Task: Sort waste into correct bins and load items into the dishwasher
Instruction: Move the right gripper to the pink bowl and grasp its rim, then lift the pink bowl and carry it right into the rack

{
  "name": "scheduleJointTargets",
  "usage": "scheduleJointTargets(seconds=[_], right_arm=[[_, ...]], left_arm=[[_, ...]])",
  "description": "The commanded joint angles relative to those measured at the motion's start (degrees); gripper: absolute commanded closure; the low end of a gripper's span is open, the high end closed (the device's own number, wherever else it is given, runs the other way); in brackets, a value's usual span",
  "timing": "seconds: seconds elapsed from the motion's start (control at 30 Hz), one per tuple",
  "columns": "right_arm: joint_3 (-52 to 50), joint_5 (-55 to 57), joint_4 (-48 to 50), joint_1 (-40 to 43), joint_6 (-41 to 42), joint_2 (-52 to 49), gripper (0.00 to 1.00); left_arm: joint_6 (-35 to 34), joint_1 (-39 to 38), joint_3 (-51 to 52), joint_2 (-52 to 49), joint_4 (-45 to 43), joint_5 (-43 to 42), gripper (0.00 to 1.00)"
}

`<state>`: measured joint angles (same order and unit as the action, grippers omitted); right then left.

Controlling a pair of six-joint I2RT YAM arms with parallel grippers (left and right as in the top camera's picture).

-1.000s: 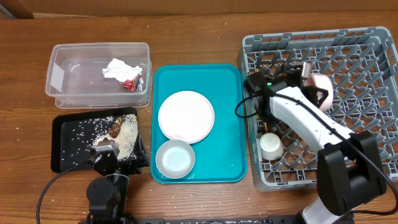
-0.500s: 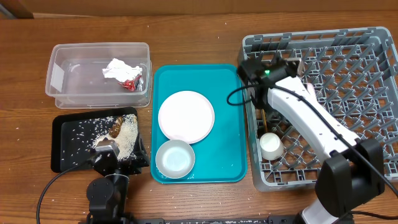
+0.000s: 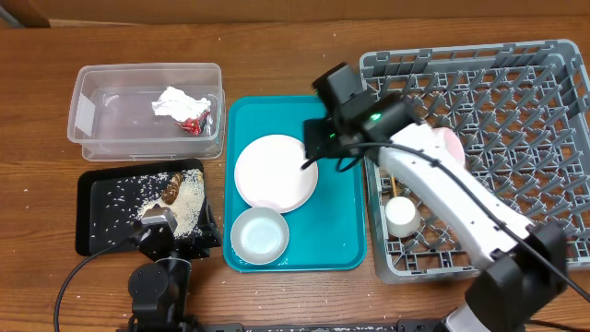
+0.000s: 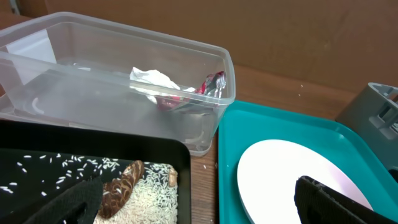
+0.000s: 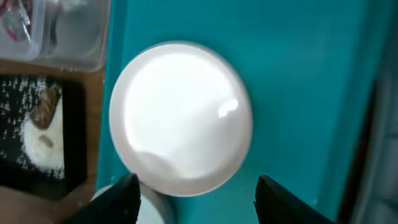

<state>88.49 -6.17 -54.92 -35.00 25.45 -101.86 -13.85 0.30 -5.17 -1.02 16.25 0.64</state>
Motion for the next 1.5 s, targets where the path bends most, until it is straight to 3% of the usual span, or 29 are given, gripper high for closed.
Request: scheduleJointTargets(seconds=[0.0,0.03,0.17,0.5,0.77,0.8,0.9,1.0,1.23,1.47], right_arm=[[-4.5,-4.8,3.0,-1.4,3.3,-4.7,0.48],[-5.3,-4.9,3.8,-1.4,4.2,-5.6,0.53],[-5.9,-9.0,4.1,-1.6,1.4,-6.5,0.55],[-6.8,-14.4,-5.2,-8.9,-6.2,-5.9,0.5],[-7.5,-5.5,-1.3,-14.8,4.9,-10.2,0.51],[-7.5,-4.5,-1.3,-14.8,6.6,-11.2,0.55],[-7.5,-5.5,-1.7,-14.3,8.5,-12.6,0.8],[-6.9,-5.4,-1.8,-14.2,8.5,-11.9,0.94],[-4.6,2.8,-4.8,-14.0,8.8,-4.5,0.96],[-3.6,29.4,-13.4,-10.0,19.3,8.7,0.96]], left_arm=[[-1.0,-0.3,0.3,0.5,-0.2,-0.3,0.0],[-1.0,-0.3,0.3,0.5,-0.2,-0.3,0.0],[-1.0,-0.3,0.3,0.5,-0.2,-0.3,0.0],[-1.0,-0.3,0.3,0.5,-0.2,-0.3,0.0],[-1.0,-0.3,0.3,0.5,-0.2,-0.3,0.0],[-1.0,-0.3,0.3,0.5,-0.2,-0.3,0.0],[-1.0,-0.3,0.3,0.5,-0.2,-0.3,0.0],[-1.0,-0.3,0.3,0.5,-0.2,-0.3,0.0],[-1.0,-0.3,0.3,0.5,-0.2,-0.3,0.0],[-1.0,-0.3,0.3,0.5,-0.2,-0.3,0.0]])
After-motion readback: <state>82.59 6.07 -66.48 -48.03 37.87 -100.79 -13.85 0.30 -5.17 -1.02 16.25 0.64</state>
